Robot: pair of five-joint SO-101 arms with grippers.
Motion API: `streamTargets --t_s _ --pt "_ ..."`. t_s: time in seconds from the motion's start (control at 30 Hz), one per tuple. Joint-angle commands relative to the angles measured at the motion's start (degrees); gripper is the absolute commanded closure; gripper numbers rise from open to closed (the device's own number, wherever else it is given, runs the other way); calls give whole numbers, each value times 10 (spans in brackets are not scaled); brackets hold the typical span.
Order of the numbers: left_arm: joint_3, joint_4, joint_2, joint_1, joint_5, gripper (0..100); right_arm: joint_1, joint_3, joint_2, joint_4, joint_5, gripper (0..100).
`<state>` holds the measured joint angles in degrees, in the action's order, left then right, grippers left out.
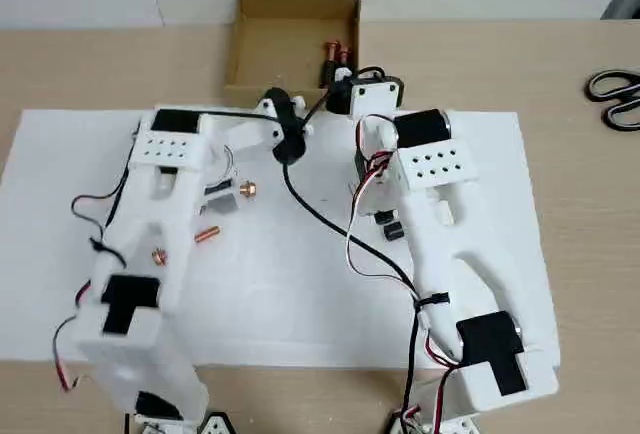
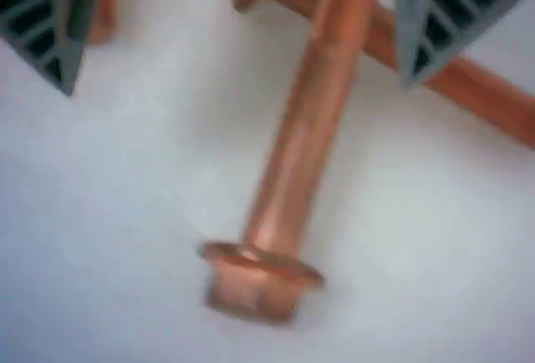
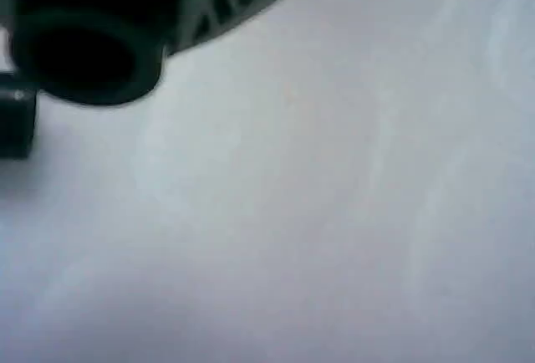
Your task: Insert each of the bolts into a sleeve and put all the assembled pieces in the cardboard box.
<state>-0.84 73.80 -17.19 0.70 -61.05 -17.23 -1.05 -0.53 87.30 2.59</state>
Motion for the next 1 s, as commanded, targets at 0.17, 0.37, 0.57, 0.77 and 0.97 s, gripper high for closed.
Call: streamTargets --t_s 0.17,0.37,0.57,0.77,0.97 --pt "-114 1 -113 4 -3 768 6 29 31 0 7 995" --pt "-131 11 -134 9 0 833 6 29 31 0 7 995" --pt "-135 62 -130 44 0 987 6 29 31 0 7 995" --pt "-195 144 -129 54 21 994 6 29 31 0 7 995" --pt "-350 267 -129 54 88 994 6 33 36 1 7 995"
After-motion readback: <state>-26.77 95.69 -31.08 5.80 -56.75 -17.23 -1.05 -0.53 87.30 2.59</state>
